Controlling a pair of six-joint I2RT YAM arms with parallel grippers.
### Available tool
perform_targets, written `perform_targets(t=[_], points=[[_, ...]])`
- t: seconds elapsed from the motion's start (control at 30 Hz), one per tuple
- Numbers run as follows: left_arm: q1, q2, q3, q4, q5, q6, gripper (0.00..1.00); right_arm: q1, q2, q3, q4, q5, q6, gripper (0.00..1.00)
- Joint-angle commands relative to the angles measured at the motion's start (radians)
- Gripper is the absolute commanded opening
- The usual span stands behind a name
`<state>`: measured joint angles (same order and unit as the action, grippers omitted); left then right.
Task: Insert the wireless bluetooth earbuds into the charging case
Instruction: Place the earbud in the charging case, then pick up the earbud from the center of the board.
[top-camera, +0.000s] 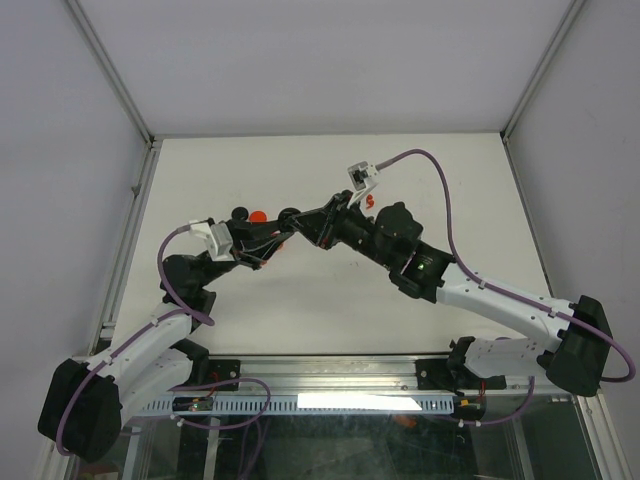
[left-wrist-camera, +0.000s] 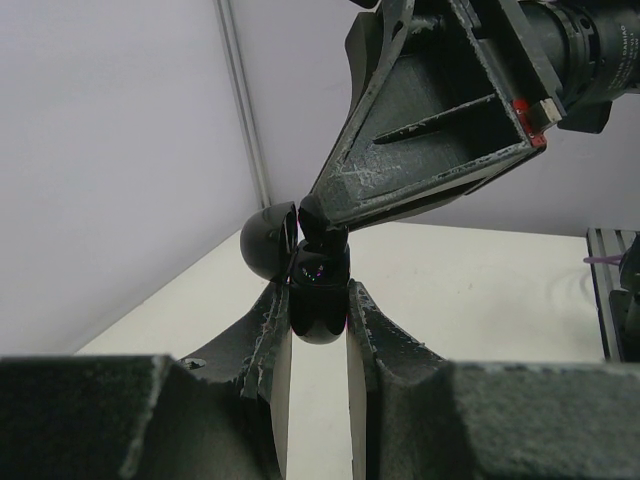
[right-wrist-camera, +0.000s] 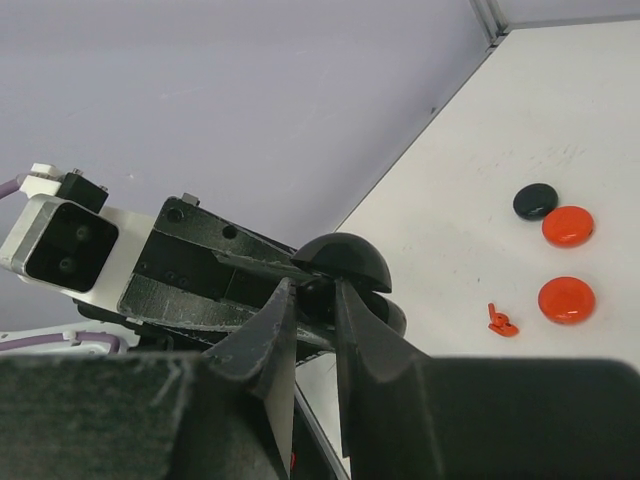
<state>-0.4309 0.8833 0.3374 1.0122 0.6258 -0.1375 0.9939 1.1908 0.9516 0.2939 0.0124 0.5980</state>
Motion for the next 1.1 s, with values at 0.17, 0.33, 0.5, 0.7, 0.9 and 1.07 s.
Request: perform_targets(t=[0.17,0.33,0.5,0.7,0.9,1.07], points=[[0.007,-0.005,0.006,0.015,-0.084,0.018,0.00,0.005,-0.034,0.067,-0.095,0.127,-0.076,0.42],[0.007,0.000,0.006,0.007,-0.089,0.020,0.00,0.005,-0.036,0.090,-0.130,0.127,-0.102,0.48],[0.008,0.000,0.007,-0.009,-0.102,0.019,0.00,0.003,-0.053,0.134,-0.227,0.131,-0.154,0.53],[0.007,0.001,0.018,-0.067,-0.146,0.036,0.00,-0.035,-0.057,0.210,-0.512,0.197,-0.244,0.58],[0.007,0.000,0.032,-0.113,-0.178,0.041,0.00,-0.128,-0.075,0.181,-0.734,0.285,-0.225,0.59],[0.007,-0.006,0.043,-0.139,-0.176,0.045,0.00,-0.273,-0.083,0.096,-0.830,0.288,-0.184,0.60]])
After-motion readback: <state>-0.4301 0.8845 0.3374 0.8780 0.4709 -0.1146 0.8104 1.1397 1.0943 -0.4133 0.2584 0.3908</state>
